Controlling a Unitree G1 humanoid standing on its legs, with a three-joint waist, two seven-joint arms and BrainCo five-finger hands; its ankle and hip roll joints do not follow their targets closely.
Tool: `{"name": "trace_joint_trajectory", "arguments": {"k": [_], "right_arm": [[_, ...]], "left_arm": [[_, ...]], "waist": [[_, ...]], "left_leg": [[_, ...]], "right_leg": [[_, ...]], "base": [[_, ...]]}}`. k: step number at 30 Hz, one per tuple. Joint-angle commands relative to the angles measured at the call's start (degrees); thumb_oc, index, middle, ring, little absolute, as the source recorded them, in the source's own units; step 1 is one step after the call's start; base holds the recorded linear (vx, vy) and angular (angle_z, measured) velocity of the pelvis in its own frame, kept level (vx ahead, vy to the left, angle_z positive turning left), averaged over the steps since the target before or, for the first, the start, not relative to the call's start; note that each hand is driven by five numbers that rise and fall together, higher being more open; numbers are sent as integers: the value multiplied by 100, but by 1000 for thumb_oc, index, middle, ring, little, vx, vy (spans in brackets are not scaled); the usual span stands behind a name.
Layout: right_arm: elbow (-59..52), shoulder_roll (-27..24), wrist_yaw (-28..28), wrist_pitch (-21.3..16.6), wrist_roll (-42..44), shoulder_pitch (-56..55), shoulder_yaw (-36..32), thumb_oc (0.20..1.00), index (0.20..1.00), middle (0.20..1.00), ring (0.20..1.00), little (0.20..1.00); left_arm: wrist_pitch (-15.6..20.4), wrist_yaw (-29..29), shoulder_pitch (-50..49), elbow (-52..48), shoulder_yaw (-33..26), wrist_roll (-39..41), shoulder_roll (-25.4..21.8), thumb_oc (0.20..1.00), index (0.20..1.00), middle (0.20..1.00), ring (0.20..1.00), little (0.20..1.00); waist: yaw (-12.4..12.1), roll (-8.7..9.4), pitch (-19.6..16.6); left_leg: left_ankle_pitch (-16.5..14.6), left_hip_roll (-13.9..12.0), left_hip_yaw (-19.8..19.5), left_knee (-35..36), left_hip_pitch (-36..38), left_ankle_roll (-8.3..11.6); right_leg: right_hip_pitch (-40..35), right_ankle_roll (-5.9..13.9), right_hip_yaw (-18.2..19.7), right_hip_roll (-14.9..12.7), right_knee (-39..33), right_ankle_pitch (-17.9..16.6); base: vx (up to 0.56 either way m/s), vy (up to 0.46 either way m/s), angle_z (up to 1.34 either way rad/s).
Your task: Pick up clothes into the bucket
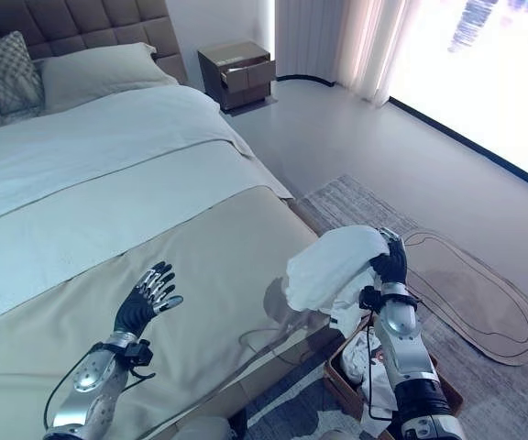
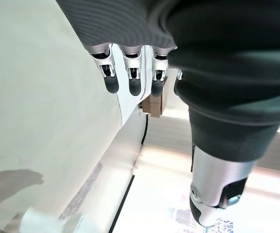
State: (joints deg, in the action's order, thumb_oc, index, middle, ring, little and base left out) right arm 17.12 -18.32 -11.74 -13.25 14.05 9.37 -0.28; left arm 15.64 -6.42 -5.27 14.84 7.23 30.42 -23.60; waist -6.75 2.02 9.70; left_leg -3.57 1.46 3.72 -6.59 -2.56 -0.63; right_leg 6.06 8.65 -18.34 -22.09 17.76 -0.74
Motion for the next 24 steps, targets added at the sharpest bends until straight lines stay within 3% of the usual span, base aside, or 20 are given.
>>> {"name": "trace_joint_trajectory", "arguments": {"k": [1, 5, 8, 9, 12, 15, 19, 24], "right_arm": [[-309, -355, -134, -300, -89, 271, -289, 200, 200, 200, 200, 200], [-313, -320, -129, -273, -195, 123, -241, 200, 200, 200, 200, 200], [-313, -432, -198, -274, -368, 41, -211, 200, 200, 200, 200, 200], [-278, -455, -281, -267, -418, 61, -203, 200, 200, 200, 200, 200], [-149, -536, -527, -300, -479, 304, -202, 200, 200, 200, 200, 200], [-170, -600, -679, -286, -577, 751, -109, 200, 200, 200, 200, 200], [-87, -667, -951, -274, -605, 1374, 2, 200, 200, 200, 200, 200], [-175, -836, -1202, -386, -505, 1805, -141, 200, 200, 200, 200, 200]], "left_arm": [[376, 104, 114, -240, -171, -36, 96, 1000, 1000, 1000, 1000, 1000], [372, 148, 143, -210, -157, -85, 177, 1000, 1000, 1000, 1000, 1000], [389, 158, 129, -359, -216, 15, 274, 1000, 1000, 1000, 1000, 1000], [424, 201, 153, -405, -212, 42, 295, 1000, 1000, 1000, 1000, 1000], [556, 435, 263, -488, -250, 66, 358, 1000, 1000, 1000, 1000, 1000], [673, 482, 321, -779, -213, 47, 215, 1000, 1000, 1000, 1000, 1000], [768, 601, 435, -1008, -95, 89, 156, 1000, 1000, 1000, 1000, 1000], [809, 685, 448, -1230, -80, 148, 105, 1000, 1000, 1000, 1000, 1000]], "waist": [[291, -126, -25], [316, 6, -34], [341, -10, 161], [333, -51, 244], [306, -223, 489], [401, -335, 686], [355, -343, 980], [392, -356, 1329]], "left_leg": [[-22, -144, -585, 74, -74, 101], [-120, -304, -589, -228, -176, 278], [-267, -471, -763, -1415, -597, 409], [-204, -500, -823, -1412, -703, 431], [408, -470, -1074, -600, -1269, 562], [387, -477, -822, -430, -1391, 474], [297, -371, -484, -589, -1736, 311], [168, -361, -277, -903, -2208, 275]], "right_leg": [[101, 143, 402, 459, -950, -205], [-114, 93, 361, 643, -1144, -145], [-321, -146, 216, 876, -1190, 36], [-337, -166, 182, 896, -1184, 87], [-106, -115, 223, 921, -1155, 94], [572, -112, 401, 763, -781, 64], [1322, -103, 766, 562, -381, -51], [1842, -71, 907, 487, -233, -84]], "base": [[95, -207, -33], [82, -203, 11], [29, -235, 1], [-57, -67, 9], [-95, 58, 13], [-151, 132, -20], [-113, 134, -33], [-56, 36, -23]]}}
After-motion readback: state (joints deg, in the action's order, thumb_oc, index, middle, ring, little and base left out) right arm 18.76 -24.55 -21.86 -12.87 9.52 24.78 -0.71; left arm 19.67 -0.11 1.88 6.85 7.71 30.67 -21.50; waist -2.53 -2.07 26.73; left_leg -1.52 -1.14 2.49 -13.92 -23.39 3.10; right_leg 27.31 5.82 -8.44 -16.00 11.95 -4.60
